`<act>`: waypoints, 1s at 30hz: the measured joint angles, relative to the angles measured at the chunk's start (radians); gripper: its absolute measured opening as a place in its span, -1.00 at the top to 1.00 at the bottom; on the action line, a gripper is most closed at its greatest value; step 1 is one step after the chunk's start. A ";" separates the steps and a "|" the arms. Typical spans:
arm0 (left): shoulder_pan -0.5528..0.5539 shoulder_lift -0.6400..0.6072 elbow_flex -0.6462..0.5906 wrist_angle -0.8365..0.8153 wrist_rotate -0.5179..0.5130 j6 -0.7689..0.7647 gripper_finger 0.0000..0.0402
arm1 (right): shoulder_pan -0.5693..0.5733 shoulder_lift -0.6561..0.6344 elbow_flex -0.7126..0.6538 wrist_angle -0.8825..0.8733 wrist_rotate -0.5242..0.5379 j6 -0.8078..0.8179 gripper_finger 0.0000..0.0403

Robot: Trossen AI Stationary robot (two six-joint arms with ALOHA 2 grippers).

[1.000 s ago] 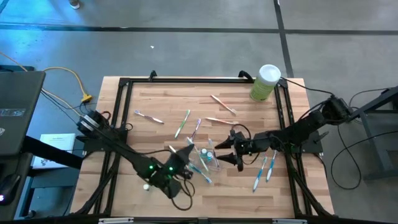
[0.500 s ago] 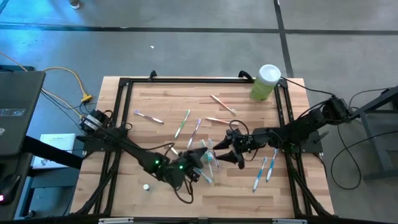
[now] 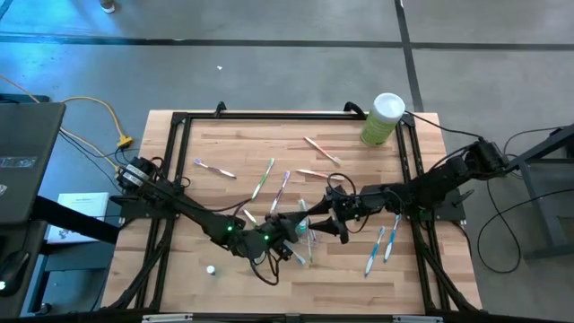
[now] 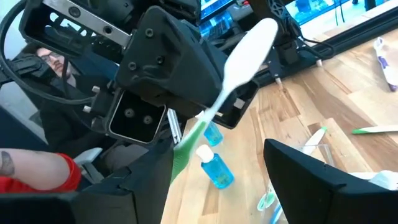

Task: Pick & Place toothbrushing station
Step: Put the green toothbrush into the transparent organizer

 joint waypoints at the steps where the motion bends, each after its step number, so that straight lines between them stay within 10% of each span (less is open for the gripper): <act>1: 0.006 0.000 0.000 0.000 0.000 0.001 0.99 | 0.001 0.000 0.000 0.001 0.001 0.000 -0.20; 11: 0.048 0.000 0.000 0.000 0.085 0.024 0.99 | 0.000 0.000 0.000 0.013 0.003 -0.001 -0.14; 24: 0.046 -0.001 -0.001 0.004 0.080 0.032 0.99 | -0.001 0.000 -0.001 0.015 -0.013 -0.061 0.87; 30: 0.049 -0.001 -0.001 0.006 0.083 0.024 1.00 | -0.004 0.000 -0.001 0.012 -0.008 -0.078 0.84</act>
